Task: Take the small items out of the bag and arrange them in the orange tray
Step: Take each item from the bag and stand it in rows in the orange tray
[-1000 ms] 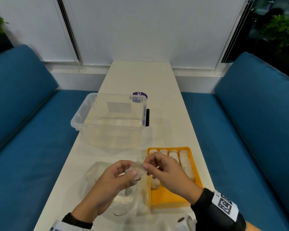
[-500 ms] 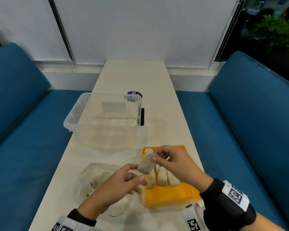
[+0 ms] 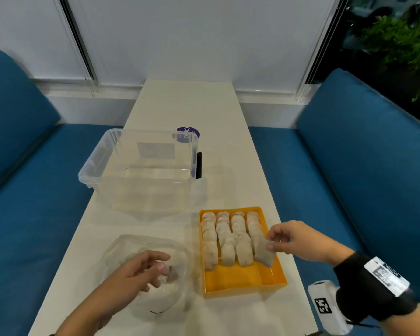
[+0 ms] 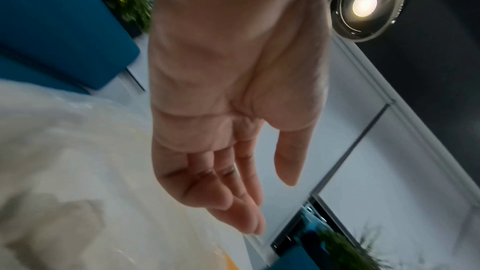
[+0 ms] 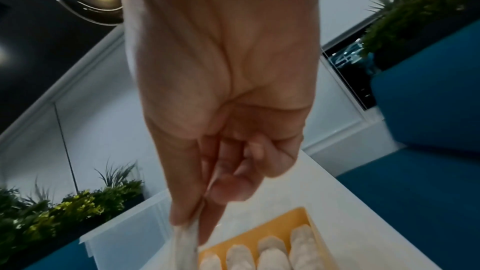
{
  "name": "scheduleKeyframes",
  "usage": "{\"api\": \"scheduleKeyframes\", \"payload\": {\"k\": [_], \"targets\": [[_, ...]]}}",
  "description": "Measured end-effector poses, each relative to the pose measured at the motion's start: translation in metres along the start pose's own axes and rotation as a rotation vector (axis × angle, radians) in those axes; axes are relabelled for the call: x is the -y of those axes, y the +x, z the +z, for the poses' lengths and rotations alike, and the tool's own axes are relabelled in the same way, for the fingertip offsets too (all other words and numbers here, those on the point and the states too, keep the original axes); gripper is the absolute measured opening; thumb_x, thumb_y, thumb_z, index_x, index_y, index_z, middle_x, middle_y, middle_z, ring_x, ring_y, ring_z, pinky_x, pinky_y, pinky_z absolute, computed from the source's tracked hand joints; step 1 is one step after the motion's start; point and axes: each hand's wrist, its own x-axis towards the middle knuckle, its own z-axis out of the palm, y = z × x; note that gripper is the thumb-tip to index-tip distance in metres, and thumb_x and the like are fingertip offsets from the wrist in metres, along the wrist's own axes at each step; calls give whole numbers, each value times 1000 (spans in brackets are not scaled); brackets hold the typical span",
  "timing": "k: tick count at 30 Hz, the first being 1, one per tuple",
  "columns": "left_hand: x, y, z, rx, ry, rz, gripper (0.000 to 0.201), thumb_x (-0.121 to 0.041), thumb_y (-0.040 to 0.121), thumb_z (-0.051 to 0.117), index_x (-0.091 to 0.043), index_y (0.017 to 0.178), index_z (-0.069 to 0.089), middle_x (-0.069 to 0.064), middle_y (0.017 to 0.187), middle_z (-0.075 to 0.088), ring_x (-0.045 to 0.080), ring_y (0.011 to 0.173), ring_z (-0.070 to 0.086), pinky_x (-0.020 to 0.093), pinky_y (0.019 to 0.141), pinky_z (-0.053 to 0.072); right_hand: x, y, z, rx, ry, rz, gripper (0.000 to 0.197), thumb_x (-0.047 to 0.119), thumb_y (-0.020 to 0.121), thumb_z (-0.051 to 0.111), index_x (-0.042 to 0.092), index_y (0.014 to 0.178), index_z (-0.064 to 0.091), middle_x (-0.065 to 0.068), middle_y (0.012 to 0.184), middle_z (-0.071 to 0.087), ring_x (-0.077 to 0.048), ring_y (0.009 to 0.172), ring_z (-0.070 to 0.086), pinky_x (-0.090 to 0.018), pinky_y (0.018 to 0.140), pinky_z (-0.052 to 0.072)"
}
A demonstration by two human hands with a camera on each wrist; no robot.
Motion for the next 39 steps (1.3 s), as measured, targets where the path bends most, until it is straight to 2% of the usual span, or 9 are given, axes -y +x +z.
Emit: {"api": "scheduleKeyframes", "payload": {"k": [6, 9, 12, 16, 23, 26, 29, 33, 39], "targets": [[21, -10, -16, -101, -58, -73, 18, -13, 93, 51, -15, 106, 64, 8, 91, 71, 20, 76, 60, 27, 70, 45, -14, 17, 17, -9, -155, 76, 3, 35, 90, 59, 32, 91, 60, 16, 89, 55, -1, 73, 48, -12, 59, 36], [28, -14, -17, -113, -72, -94, 19, -11, 93, 49, -12, 106, 64, 12, 95, 70, 23, 76, 58, 29, 69, 43, -23, 31, 29, -30, -259, 129, 21, 37, 91, 57, 22, 103, 65, 6, 99, 48, -9, 88, 48, -16, 71, 37], [34, -17, -17, -121, -105, -129, 19, -11, 94, 49, -12, 104, 64, 13, 94, 68, 25, 77, 57, 31, 70, 43, -25, 40, 36, -34, -329, 187, 25, 38, 91, 56, 21, 107, 65, 0, 109, 45, -16, 102, 48, -23, 84, 41], [39, -19, -18, -126, -120, -163, 19, -13, 94, 48, -11, 104, 64, 13, 93, 68, 27, 78, 57, 33, 71, 43, -22, 43, 33, 99, -358, 229, 28, 36, 93, 55, 19, 114, 63, -4, 123, 44, -21, 112, 47, -27, 94, 41], [39, -22, -20, -127, -128, -183, 19, -14, 94, 46, -11, 103, 63, 15, 94, 66, 28, 79, 56, 33, 71, 42, -24, 44, 23, 239, -311, 245, 34, 33, 94, 54, 17, 123, 58, -4, 130, 50, -21, 115, 50, -23, 89, 38], [38, -21, -19, -127, -127, -179, 19, -14, 94, 46, -11, 104, 63, 15, 95, 66, 28, 79, 56, 33, 71, 42, -28, 50, 30, 180, -310, 238, 30, 31, 92, 58, 16, 117, 62, -4, 125, 52, -21, 112, 52, -23, 89, 40], [37, -20, -18, -123, -131, -183, 19, -15, 94, 47, -11, 104, 63, 15, 96, 67, 28, 80, 56, 34, 72, 42, -32, 59, 42, 10, -341, 229, 23, 31, 89, 61, 18, 107, 68, -2, 113, 52, -17, 100, 51, -27, 90, 46], [38, -18, -18, -141, -117, -155, 18, -13, 94, 49, -12, 104, 64, 13, 93, 69, 26, 77, 57, 33, 71, 43, -36, 65, 49, -134, -377, 219, 20, 31, 91, 56, 20, 100, 69, 3, 95, 45, -12, 85, 47, -24, 81, 47], [40, -15, -18, -157, -98, -136, 18, -13, 94, 50, -14, 103, 65, 10, 92, 70, 25, 78, 59, 31, 70, 45, -37, 62, 48, -197, -329, 179, 14, 26, 90, 56, 22, 104, 54, 2, 100, 49, -13, 87, 49, -24, 80, 47]]}}
